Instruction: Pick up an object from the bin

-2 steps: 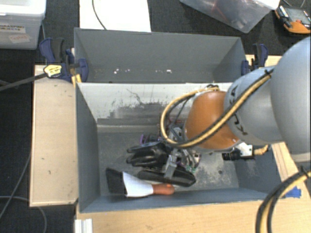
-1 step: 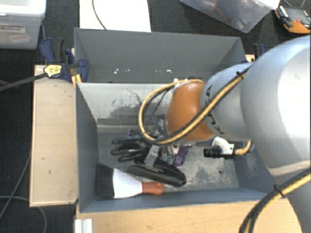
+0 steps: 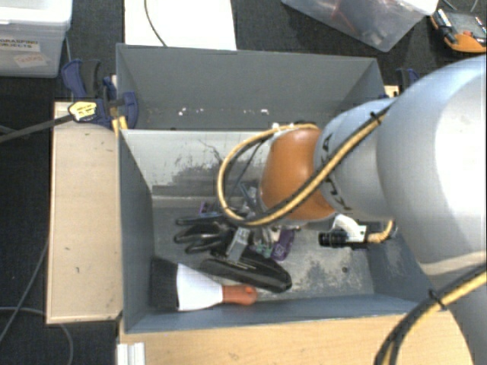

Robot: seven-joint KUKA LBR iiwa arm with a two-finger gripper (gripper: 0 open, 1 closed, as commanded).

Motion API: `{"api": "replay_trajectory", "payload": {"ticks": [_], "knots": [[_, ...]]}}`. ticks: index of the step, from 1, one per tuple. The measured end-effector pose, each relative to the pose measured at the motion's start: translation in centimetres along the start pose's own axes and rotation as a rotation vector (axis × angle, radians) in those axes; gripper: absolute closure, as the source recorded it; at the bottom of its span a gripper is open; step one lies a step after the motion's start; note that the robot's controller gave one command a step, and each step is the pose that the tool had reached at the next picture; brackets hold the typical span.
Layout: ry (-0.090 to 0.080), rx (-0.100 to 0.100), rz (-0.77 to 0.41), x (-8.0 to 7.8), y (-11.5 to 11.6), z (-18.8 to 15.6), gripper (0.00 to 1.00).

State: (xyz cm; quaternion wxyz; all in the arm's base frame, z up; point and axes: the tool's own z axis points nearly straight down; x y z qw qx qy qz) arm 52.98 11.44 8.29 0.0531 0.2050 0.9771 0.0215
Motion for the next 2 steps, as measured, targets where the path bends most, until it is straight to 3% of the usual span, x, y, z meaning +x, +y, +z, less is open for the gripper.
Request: {"api": "replay_trajectory", "payload": {"ticks": [2], "knots": [[0.005,0.0,-0.003,0.0,0.2,-2.7,1.0]]}}
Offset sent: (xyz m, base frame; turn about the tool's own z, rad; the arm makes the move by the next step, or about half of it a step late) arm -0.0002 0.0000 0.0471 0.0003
